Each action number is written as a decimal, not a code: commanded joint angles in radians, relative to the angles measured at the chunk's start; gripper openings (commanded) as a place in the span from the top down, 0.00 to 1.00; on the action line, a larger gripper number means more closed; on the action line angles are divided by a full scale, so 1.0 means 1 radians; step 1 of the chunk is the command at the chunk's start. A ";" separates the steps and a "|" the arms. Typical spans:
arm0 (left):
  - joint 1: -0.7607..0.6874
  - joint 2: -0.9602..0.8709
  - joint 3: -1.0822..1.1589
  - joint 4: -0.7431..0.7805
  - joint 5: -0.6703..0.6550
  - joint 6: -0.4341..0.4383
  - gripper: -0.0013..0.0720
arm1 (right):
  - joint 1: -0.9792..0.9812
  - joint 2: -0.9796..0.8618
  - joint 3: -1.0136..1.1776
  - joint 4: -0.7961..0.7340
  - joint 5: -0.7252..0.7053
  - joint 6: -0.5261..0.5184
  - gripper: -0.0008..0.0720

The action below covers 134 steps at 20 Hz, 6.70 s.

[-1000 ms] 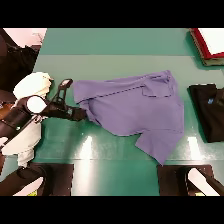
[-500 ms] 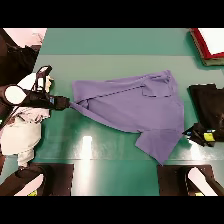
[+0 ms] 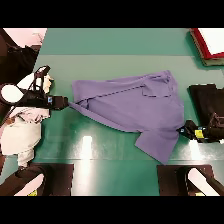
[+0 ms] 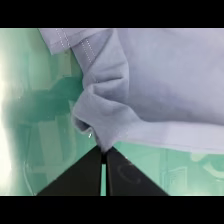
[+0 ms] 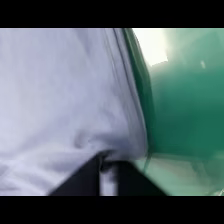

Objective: Fold the shirts.

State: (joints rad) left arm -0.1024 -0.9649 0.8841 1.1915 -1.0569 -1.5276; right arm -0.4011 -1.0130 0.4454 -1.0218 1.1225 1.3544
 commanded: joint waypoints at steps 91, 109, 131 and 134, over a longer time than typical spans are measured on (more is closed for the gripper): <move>0.286 -0.095 -0.311 -0.143 -0.113 0.227 0.32 | 0.362 -0.147 0.712 -0.043 0.267 0.050 0.43; 0.283 -0.109 -0.192 -0.280 -0.079 0.306 0.95 | 0.085 0.021 0.323 -0.200 0.431 0.077 0.42; 0.283 0.024 -0.150 -0.128 -0.303 0.220 0.96 | 0.231 0.200 0.228 -0.238 0.486 0.057 0.97; 0.283 0.122 -0.150 -0.166 -0.550 0.161 0.95 | 0.231 0.309 0.293 -0.250 0.531 0.092 0.97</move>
State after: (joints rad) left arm 0.1802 -0.9207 0.7322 1.0237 -1.3941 -1.2987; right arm -0.1738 -0.7975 0.6838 -1.2369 1.5700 1.4128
